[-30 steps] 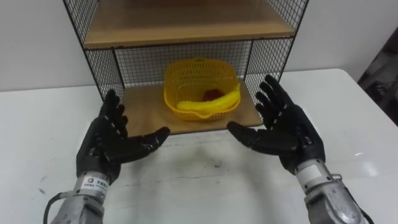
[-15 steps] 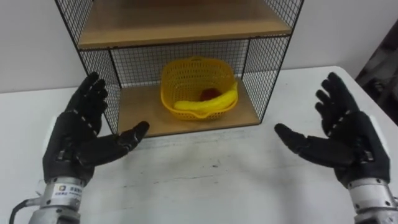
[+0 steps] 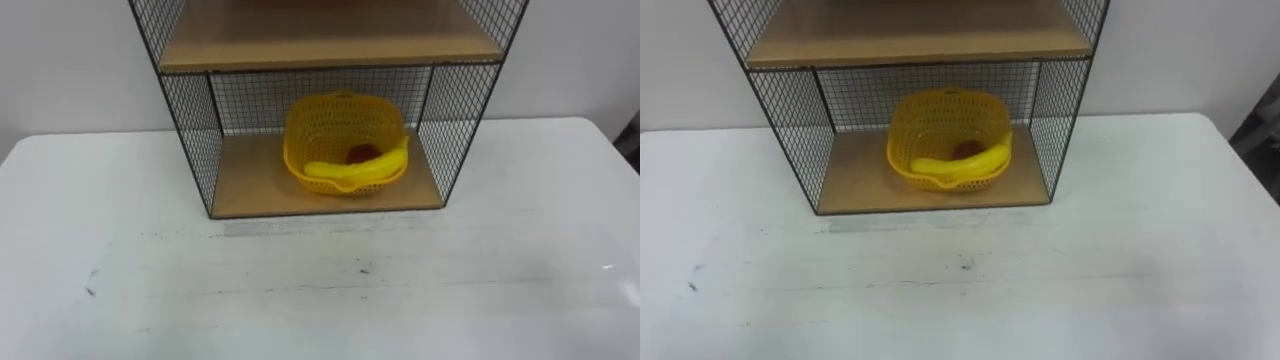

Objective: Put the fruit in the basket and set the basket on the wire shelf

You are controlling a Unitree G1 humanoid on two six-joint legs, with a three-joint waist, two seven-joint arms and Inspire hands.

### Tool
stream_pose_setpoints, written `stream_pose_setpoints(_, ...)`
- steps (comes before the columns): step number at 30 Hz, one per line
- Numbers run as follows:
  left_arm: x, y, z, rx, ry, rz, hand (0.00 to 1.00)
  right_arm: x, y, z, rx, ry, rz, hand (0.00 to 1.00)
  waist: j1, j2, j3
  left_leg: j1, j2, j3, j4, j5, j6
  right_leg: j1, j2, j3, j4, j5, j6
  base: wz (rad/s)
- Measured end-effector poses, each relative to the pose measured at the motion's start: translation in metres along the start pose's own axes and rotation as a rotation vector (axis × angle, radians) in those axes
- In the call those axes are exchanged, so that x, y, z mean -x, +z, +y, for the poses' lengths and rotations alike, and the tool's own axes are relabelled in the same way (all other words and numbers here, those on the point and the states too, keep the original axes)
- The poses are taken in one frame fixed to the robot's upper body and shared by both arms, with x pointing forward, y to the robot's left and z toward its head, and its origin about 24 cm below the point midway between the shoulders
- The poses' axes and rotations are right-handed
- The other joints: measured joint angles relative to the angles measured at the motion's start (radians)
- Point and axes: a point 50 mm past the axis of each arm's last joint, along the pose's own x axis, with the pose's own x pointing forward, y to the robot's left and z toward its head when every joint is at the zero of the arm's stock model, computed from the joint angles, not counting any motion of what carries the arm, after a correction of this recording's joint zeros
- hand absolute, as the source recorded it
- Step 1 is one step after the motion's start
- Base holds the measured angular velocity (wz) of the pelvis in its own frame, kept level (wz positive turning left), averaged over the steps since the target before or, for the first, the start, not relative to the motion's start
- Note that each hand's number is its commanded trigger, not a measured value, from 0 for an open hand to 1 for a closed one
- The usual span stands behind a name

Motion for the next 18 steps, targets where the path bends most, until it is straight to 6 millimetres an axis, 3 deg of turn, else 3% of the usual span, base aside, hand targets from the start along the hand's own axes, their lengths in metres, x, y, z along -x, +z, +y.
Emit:
stream_pose_setpoints(5,-0.034,0.008,0.027,-0.009,0.252,-0.087,0.00,-0.024,0.003,-0.037,-0.008,-0.331,-0.023,0.00,-0.001,-0.005,0.0004,-0.031,-0.008,-0.025,0.021,-0.004,-0.002,-0.024,-0.013,-0.025,0.041,-0.028,-0.001,0.19)
stream_pose_setpoints(8,-0.051,-0.005,0.052,-0.059,0.413,-0.022,0.00,-0.035,-0.013,-0.064,0.001,-0.535,0.077,0.00,0.003,-0.007,-0.0001,-0.049,-0.010,-0.030,0.029,-0.009,-0.005,-0.045,-0.018,-0.031,0.062,-0.039,-0.005,0.04)
stream_pose_setpoints(12,-0.067,-0.039,0.100,-0.165,0.660,0.175,0.00,-0.041,-0.037,-0.102,0.035,-0.781,0.257,0.00,0.006,-0.009,-0.0022,-0.100,-0.010,-0.023,0.056,-0.019,-0.007,-0.105,-0.024,-0.028,0.106,-0.059,-0.010,0.00)
stream_pose_setpoints(14,-0.062,-0.058,0.120,-0.221,0.753,0.296,0.00,-0.035,-0.051,-0.118,0.060,-0.868,0.355,0.00,0.003,-0.005,-0.0009,-0.117,-0.009,-0.027,0.070,-0.025,-0.009,-0.115,-0.023,-0.031,0.110,-0.060,-0.015,0.06)
stream_pose_setpoints(17,-0.036,-0.091,0.154,-0.331,0.906,0.512,0.00,-0.013,-0.078,-0.147,0.131,-0.998,0.557,0.00,0.001,-0.001,-0.0010,-0.135,-0.009,-0.039,0.075,-0.029,-0.009,-0.125,-0.023,-0.039,0.108,-0.058,-0.021,0.10)
stream_pose_setpoints(18,-0.022,-0.103,0.167,-0.384,0.946,0.601,0.00,0.002,-0.091,-0.163,0.174,-1.059,0.651,0.00,0.003,-0.002,-0.0009,-0.137,-0.009,-0.039,0.074,-0.029,-0.010,-0.124,-0.022,-0.040,0.104,-0.057,-0.021,0.09)
